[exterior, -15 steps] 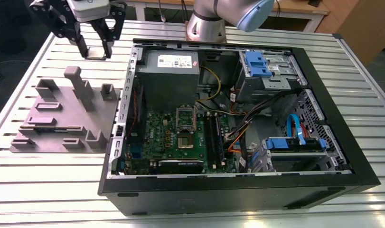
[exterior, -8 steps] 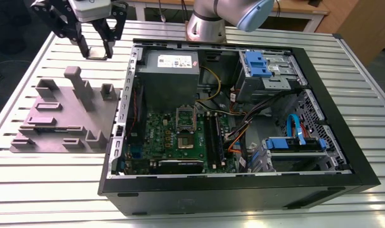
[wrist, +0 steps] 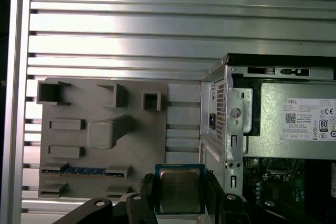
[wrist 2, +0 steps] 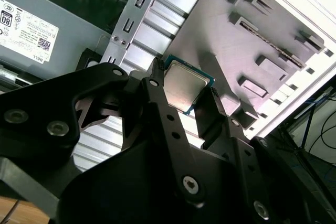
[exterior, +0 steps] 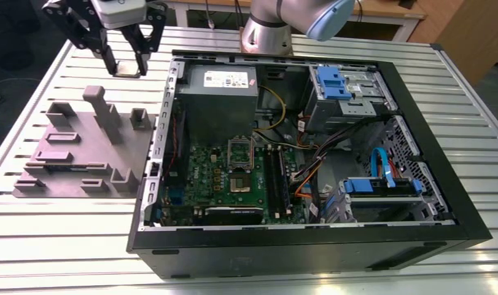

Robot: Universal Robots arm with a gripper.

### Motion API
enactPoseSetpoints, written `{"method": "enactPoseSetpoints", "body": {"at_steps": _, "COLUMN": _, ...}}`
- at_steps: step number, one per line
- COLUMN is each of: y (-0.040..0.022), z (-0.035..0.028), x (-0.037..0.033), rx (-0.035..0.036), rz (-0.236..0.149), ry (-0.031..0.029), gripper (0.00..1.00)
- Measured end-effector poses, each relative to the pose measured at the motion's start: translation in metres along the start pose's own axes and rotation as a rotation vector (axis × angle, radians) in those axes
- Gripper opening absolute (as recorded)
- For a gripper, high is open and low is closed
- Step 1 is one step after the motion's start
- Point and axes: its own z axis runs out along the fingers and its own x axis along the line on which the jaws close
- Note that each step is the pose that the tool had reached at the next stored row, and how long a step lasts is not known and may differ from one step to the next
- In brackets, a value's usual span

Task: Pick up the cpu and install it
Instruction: 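Pick up the cpu and move it towards the insertion slot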

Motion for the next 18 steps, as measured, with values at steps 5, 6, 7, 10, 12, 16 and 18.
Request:
{"method": "enactPoseSetpoints", "body": {"at_steps": 5, "y": 0.0000, "z": 0.0000, "x": -0.0017, "rx": 0.0000, "rz": 0.000, "ry": 0.0000, "gripper": 0.47}}
{"method": "enactPoseSetpoints", "body": {"at_steps": 6, "y": 0.0000, "z": 0.0000, "x": -0.0019, "rx": 0.0000, "rz": 0.000, "ry": 0.0000, "gripper": 0.47}}
{"method": "enactPoseSetpoints", "body": {"at_steps": 7, "y": 0.0000, "z": 0.0000, "x": -0.0021, "rx": 0.0000, "rz": 0.000, "ry": 0.0000, "gripper": 0.47}}
{"method": "enactPoseSetpoints", "body": {"at_steps": 10, "y": 0.0000, "z": 0.0000, "x": -0.0029, "rx": 0.0001, "rz": 0.000, "ry": 0.0001, "gripper": 0.47}}
{"method": "enactPoseSetpoints", "body": {"at_steps": 12, "y": -0.0001, "z": 0.0000, "x": -0.0034, "rx": 0.0000, "rz": 0.000, "ry": 0.0000, "gripper": 0.47}}
{"method": "enactPoseSetpoints", "body": {"at_steps": 16, "y": -0.0001, "z": 0.0000, "x": -0.0045, "rx": 0.0000, "rz": 0.000, "ry": 0.0000, "gripper": 0.47}}
{"method": "enactPoseSetpoints", "body": {"at_steps": 18, "y": -0.0001, "z": 0.0000, "x": -0.0048, "rx": 0.0000, "rz": 0.000, "ry": 0.0000, "gripper": 0.47}}
